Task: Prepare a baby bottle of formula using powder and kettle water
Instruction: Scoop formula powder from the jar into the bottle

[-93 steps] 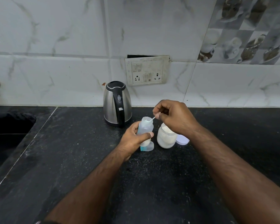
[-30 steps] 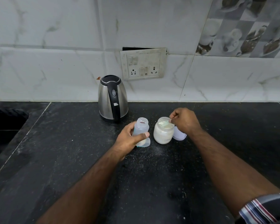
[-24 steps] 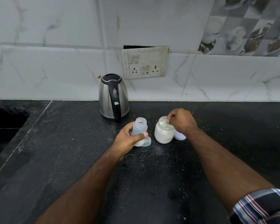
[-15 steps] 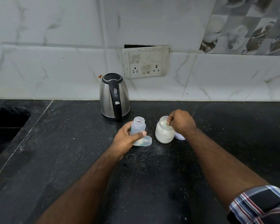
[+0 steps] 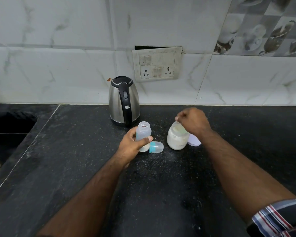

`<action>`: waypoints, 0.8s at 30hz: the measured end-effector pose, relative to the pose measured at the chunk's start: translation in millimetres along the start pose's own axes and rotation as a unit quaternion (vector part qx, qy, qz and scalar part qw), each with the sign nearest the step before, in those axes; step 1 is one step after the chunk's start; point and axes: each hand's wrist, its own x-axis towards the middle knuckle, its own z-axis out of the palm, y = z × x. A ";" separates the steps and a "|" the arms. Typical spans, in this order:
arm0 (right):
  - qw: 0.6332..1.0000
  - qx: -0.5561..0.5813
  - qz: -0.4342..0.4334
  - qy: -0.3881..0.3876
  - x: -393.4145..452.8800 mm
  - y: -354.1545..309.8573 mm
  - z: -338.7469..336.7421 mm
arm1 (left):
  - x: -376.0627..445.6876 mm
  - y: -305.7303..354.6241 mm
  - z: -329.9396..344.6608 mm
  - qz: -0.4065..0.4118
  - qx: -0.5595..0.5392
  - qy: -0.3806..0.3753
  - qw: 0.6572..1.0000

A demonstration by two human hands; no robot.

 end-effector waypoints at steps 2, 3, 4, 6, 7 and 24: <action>0.998 0.063 -0.016 0.020 -6.5 -9.6 1.2 | -2.0 -1.9 -3.6 -0.001 0.003 0.009 1.000; 0.997 0.074 -0.031 0.009 -11.7 -14.6 6.1 | -3.4 -2.9 -5.2 -0.001 0.006 0.013 1.000; 0.996 0.071 -0.047 -0.015 -17.6 -19.2 13.9 | -4.5 -4.3 -6.5 0.000 0.008 0.018 1.000; 0.993 0.047 -0.064 -0.091 -29.8 -25.8 35.3 | -6.8 -7.6 -8.6 0.000 0.013 0.029 1.000; 0.989 0.026 -0.064 -0.127 -35.3 -27.9 46.8 | -8.0 -8.9 -9.6 -0.001 0.019 0.031 0.999; 0.992 0.041 -0.015 -0.115 -35.4 -48.0 99.1 | -16.4 -25.6 -39.6 -0.019 0.036 0.060 0.997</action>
